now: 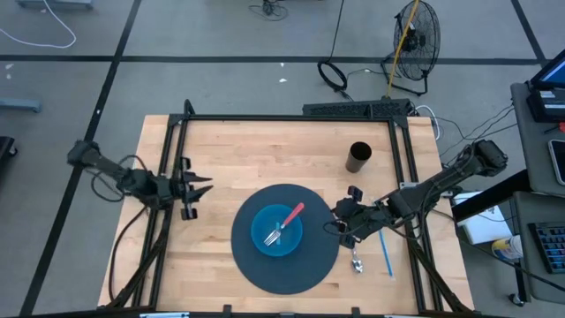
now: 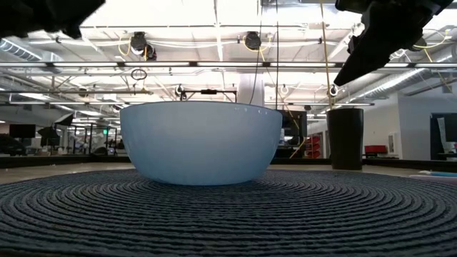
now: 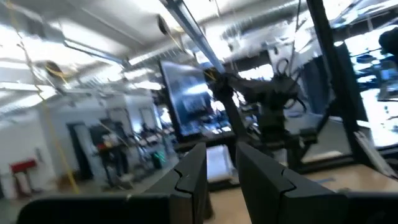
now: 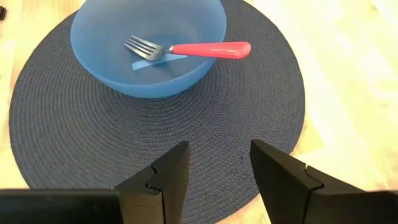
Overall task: Pick & Place Utensil
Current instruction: Put the purple spoon into the blue bowl on the blue mat
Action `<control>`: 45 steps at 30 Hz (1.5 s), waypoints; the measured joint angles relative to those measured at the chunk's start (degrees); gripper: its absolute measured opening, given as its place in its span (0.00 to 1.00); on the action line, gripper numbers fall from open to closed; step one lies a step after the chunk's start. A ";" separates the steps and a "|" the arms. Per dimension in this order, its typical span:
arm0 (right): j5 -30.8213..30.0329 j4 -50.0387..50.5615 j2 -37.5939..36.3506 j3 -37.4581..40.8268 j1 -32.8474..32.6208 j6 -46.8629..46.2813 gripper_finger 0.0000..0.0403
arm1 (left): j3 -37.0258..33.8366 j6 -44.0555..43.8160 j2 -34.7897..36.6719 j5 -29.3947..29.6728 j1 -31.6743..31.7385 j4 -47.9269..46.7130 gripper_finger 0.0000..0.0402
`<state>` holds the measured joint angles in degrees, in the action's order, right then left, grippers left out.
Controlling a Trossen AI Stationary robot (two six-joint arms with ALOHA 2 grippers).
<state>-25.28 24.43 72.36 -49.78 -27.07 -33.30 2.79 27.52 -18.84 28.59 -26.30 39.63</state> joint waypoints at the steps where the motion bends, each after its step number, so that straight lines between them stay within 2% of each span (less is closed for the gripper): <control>1: 0.02 0.00 0.00 0.00 0.00 0.22 0.41 | 0.00 -2.41 0.27 -2.34 2.13 -1.78 0.23; 8: 0.04 0.07 0.02 0.00 0.00 1.33 0.41 | -0.02 -13.83 0.32 -20.99 16.64 -8.26 0.23; 11: 0.06 0.15 0.00 0.00 -0.02 1.68 0.41 | -0.02 -15.69 0.32 -26.59 21.98 -8.31 0.23; 14: 0.10 0.26 0.01 0.00 -0.03 1.52 0.41 | -0.02 -17.33 1.46 -29.76 26.17 -8.74 0.23; 18: 1.94 0.26 0.00 0.00 -0.07 1.05 0.41 | -0.02 -18.64 4.67 -31.57 29.08 -12.40 0.23; 24: 1.53 0.59 0.00 0.00 -0.09 0.35 0.41 | -0.02 -22.92 6.56 -31.64 29.50 -18.73 0.23; 33: 4.42 11.66 0.02 0.02 -1.09 -23.06 0.41 | -0.02 -25.17 6.50 -31.21 29.50 -20.24 0.23; 39: 4.75 13.30 1.76 0.02 -3.52 -34.87 0.41 | -0.02 -28.17 6.48 -32.54 29.50 -25.25 0.23; 45: 10.47 14.02 6.84 0.02 -4.18 -45.10 0.41 | -0.02 -29.72 6.48 -33.03 29.48 -27.51 0.23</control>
<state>-14.81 38.44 79.19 -49.76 -31.25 -78.40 2.76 -2.20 -12.36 -4.45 3.18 12.12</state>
